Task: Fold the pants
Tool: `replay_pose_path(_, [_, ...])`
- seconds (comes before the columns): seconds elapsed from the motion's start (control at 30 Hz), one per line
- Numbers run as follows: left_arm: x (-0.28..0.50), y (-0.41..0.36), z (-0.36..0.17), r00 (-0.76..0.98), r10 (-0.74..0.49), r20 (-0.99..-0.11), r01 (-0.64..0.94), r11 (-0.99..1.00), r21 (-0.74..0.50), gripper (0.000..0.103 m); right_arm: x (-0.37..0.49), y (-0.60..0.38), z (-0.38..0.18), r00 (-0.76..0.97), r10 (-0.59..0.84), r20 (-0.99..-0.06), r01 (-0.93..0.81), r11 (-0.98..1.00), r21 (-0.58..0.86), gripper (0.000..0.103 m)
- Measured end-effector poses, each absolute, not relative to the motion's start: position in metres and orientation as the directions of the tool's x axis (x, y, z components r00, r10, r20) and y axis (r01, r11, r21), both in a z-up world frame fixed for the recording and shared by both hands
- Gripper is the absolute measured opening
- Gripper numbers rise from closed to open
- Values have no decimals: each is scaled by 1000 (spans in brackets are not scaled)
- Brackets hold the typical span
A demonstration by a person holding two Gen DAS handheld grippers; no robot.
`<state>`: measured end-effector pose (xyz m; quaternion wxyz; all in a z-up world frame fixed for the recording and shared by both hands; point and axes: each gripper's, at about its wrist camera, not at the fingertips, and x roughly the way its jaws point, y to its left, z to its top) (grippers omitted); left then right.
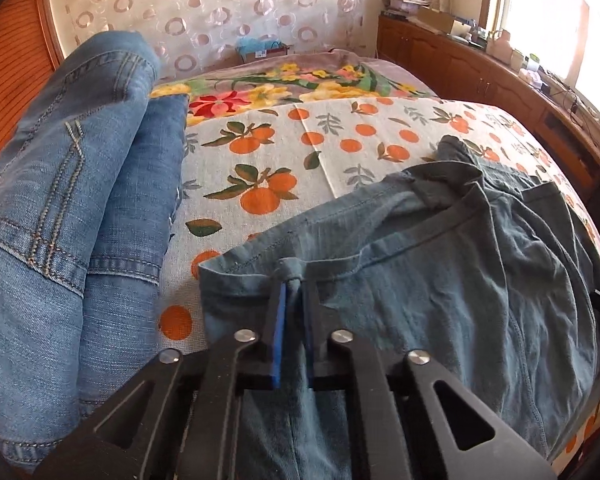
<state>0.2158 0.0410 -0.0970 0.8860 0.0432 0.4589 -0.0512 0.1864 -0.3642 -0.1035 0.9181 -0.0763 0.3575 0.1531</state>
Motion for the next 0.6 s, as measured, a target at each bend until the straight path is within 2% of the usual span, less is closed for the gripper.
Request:
replay_pose_path(0.1, [210,43,-87,618,-33,-785,112,993,46,4,186,-365,-104,697,230,-679,-338,941,-28,53])
replay_pose_path(0.27, [208,69,-60,699,3,-715,2,1000,6,4,187,-365,-104,697,233,-678,-336,942,-22,53])
replay_pose_path(0.5, [213,74,-72,661,33,-750,-8,999,37,4,186,-366,-104,697,233,-678,-337,941,-23,53])
replay_pose_path(0.6, [206,67,-71,664,32,-747,2,999,45,8,186,-366,-104,697,234,-678,-337,941,-22,53])
